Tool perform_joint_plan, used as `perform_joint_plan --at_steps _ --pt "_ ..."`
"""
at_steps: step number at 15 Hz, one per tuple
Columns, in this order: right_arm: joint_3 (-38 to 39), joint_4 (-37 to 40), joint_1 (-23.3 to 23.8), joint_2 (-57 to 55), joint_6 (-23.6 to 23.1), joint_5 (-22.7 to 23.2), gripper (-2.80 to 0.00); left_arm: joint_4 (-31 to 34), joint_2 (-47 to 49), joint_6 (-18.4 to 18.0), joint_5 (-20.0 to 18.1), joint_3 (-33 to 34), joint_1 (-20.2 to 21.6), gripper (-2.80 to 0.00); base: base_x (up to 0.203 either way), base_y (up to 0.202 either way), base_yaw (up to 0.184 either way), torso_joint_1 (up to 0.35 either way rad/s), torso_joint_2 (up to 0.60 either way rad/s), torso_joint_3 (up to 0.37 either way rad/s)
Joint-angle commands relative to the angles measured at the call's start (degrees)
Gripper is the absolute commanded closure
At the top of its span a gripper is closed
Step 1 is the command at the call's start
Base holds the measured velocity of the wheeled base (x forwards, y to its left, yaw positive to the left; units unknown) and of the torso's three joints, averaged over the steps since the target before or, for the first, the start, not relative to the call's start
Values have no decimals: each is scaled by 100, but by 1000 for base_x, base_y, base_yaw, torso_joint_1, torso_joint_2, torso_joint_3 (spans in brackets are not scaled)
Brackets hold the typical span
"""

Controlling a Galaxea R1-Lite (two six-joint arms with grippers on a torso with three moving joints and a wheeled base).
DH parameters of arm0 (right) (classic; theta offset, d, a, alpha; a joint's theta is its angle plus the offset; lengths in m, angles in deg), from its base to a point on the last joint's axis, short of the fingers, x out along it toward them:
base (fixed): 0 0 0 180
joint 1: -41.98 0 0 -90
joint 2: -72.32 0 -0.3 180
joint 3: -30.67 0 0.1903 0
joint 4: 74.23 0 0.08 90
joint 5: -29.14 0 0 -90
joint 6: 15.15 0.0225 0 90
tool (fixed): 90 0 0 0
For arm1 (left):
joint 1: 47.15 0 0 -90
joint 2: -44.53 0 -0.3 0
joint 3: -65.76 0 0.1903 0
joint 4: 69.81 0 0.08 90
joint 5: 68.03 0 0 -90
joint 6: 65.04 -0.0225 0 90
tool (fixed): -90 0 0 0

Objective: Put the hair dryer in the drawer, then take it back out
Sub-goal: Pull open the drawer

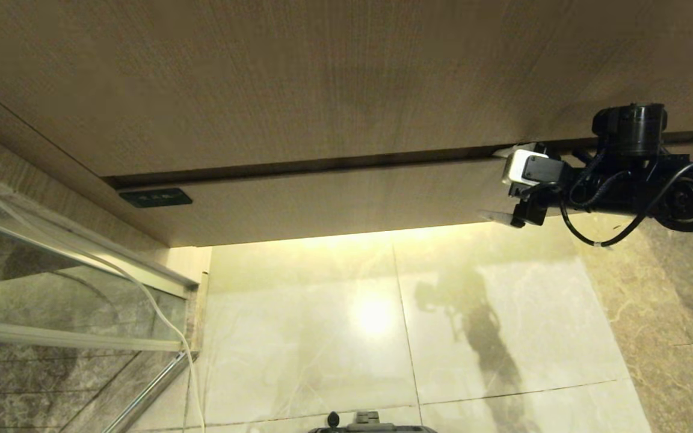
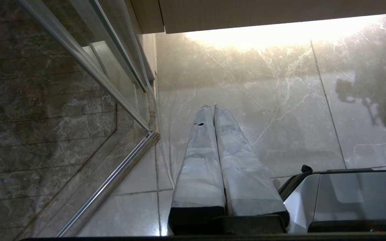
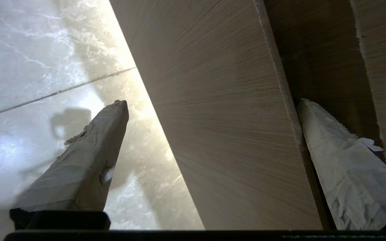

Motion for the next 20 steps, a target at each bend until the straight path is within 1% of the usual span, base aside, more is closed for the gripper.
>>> perform_joint_plan --at_steps 1,2,7,10,12,15,17,18,20 --pt "51 297 0 49 -23 -23 -280 -2 9 0 0 -1 2 0 0 0 0 0 0 0" --pt "51 537 0 94 -6 -146 -280 -2 9 0 0 -1 2 0 0 0 0 0 0 0" --pt "202 929 -3 339 113 -352 -280 -2 6 0 0 -1 2 0 0 0 0 0 0 0" --pt "394 976 0 464 117 -455 -280 -2 8 0 0 -1 2 0 0 0 0 0 0 0" --pt "719 1038 0 669 177 -455 -280 -2 9 0 0 -1 2 0 0 0 0 0 0 0" --pt "1316 1597 15 1216 497 -465 -280 -2 8 0 0 -1 2 0 0 0 0 0 0 0" --pt "1700 2067 47 1685 565 -650 -280 -2 4 0 0 -1 -4 0 0 0 0 0 0 0" --pt "1871 2253 70 1950 676 -711 -280 -2 9 0 0 -1 2 0 0 0 0 0 0 0" --pt "2088 2680 111 2430 1207 -750 -280 -2 9 0 0 -1 2 0 0 0 0 0 0 0"
